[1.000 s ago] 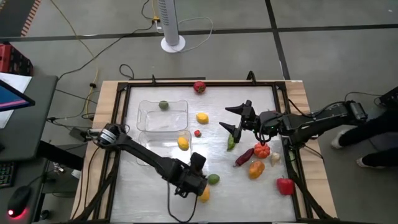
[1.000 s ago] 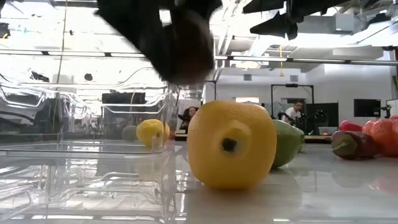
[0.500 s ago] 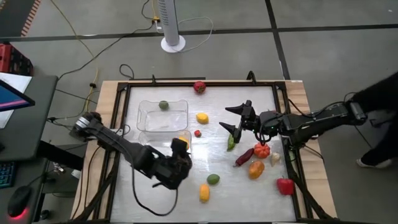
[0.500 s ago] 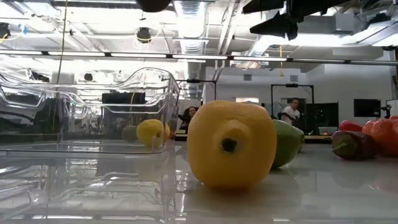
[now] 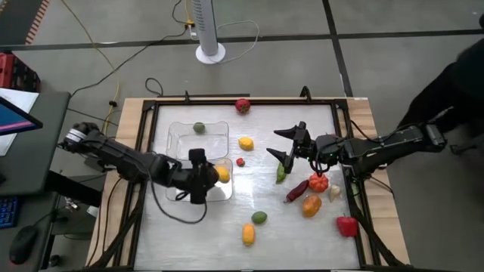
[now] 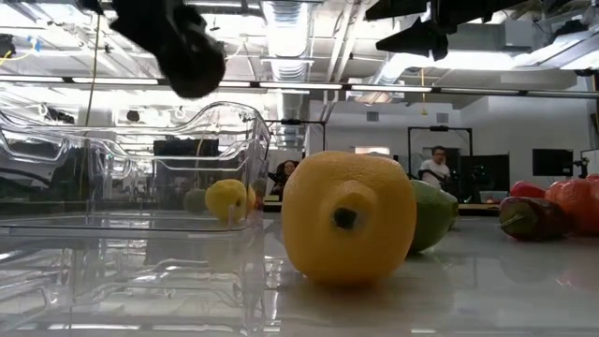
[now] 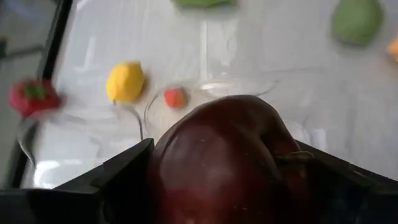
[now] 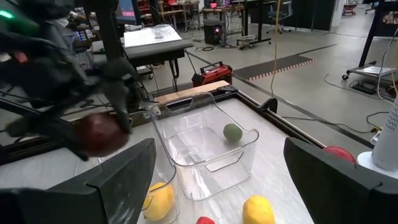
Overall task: Sort produce into baskets
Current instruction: Put the bottom red apple into the bottom transparent bin, then put the bottom yellow lemon into the bottom transparent bin
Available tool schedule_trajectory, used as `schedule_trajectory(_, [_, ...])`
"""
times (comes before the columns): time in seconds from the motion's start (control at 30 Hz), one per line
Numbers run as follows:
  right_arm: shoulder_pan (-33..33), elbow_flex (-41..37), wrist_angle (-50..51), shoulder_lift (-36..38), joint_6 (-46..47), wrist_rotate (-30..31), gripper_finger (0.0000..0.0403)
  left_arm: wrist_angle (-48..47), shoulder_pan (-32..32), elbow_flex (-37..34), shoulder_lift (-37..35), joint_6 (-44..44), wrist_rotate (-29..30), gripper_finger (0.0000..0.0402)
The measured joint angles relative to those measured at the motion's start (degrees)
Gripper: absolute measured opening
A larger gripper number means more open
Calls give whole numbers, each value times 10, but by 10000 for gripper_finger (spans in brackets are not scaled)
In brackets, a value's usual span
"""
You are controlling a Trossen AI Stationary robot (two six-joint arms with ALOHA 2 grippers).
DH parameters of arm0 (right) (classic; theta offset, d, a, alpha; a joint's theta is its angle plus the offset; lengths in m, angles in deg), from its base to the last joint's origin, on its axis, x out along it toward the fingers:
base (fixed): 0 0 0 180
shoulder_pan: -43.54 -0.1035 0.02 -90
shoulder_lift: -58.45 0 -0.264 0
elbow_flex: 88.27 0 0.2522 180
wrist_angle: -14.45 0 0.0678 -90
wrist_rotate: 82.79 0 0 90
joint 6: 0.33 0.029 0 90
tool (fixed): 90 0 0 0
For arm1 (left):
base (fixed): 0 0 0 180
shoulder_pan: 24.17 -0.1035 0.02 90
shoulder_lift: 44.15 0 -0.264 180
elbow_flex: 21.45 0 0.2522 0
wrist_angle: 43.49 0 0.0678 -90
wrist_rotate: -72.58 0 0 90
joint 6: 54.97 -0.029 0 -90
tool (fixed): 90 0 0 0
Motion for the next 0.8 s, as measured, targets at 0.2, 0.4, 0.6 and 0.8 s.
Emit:
schedule_trajectory(0.2, [0,0,0,0,0,0,379,24,-26,-22,21,4,-36,370])
schedule_trajectory(0.4, [0,0,0,0,0,0,379,23,-23,15,41,-22,-36,391])
schedule_trajectory(0.6, [0,0,0,0,-2,0,379,83,11,53,41,-56,-52,391])
schedule_trajectory(0.8, [4,0,-1,0,-1,0,379,220,33,56,76,-99,-80,391])
